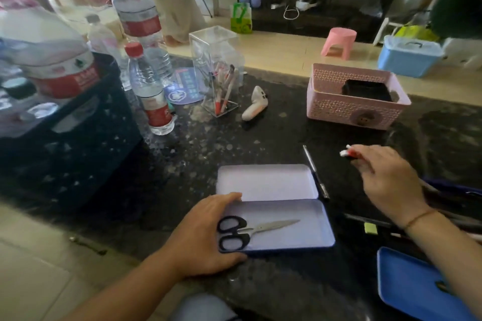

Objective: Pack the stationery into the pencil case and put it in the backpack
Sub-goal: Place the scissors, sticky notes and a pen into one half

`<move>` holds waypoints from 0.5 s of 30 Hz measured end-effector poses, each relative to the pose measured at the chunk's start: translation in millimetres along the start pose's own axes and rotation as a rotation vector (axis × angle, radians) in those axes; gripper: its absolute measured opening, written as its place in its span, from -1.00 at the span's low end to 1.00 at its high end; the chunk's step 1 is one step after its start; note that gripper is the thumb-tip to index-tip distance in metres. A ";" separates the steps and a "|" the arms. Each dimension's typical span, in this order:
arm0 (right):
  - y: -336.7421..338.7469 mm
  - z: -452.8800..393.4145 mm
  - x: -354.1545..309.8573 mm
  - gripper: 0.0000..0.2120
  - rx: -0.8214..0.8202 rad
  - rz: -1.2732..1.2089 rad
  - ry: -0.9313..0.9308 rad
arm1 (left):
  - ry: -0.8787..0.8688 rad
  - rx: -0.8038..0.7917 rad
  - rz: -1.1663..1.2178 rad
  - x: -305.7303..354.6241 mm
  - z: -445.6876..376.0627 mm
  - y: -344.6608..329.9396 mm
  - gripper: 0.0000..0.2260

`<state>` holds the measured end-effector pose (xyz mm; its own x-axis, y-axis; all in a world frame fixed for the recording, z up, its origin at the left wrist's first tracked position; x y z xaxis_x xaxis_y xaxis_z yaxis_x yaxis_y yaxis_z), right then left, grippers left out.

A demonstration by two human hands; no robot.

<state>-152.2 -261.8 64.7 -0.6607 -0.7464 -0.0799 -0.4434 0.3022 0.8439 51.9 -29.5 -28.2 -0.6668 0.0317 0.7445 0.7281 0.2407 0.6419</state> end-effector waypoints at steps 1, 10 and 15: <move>3.4 6.8 -37.4 -0.72 -0.023 -0.103 0.100 | -0.003 -0.001 -0.001 1.7 -0.2 0.2 -0.09; -44.6 52.6 -205.1 -0.95 -0.166 -0.059 0.361 | 0.020 0.024 0.105 1.3 0.4 1.7 -0.04; -48.3 43.7 -201.9 -0.88 -0.125 0.013 0.193 | 0.023 0.036 0.112 -1.1 0.8 1.3 -0.08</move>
<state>-23.8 -99.8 16.9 -0.5320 -0.8464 0.0241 -0.3496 0.2455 0.9042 53.4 -28.4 -28.4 -0.5773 0.0386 0.8156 0.7915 0.2719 0.5474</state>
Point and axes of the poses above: each hand's wrist, its own z-axis away from the middle knuckle, its own y-axis out of the back of the hand, x = y × z, the point moved 10 cm from there along -z, towards the middle knuckle, and after that the axes turned 11 degrees about z, right-handed, at the moved point
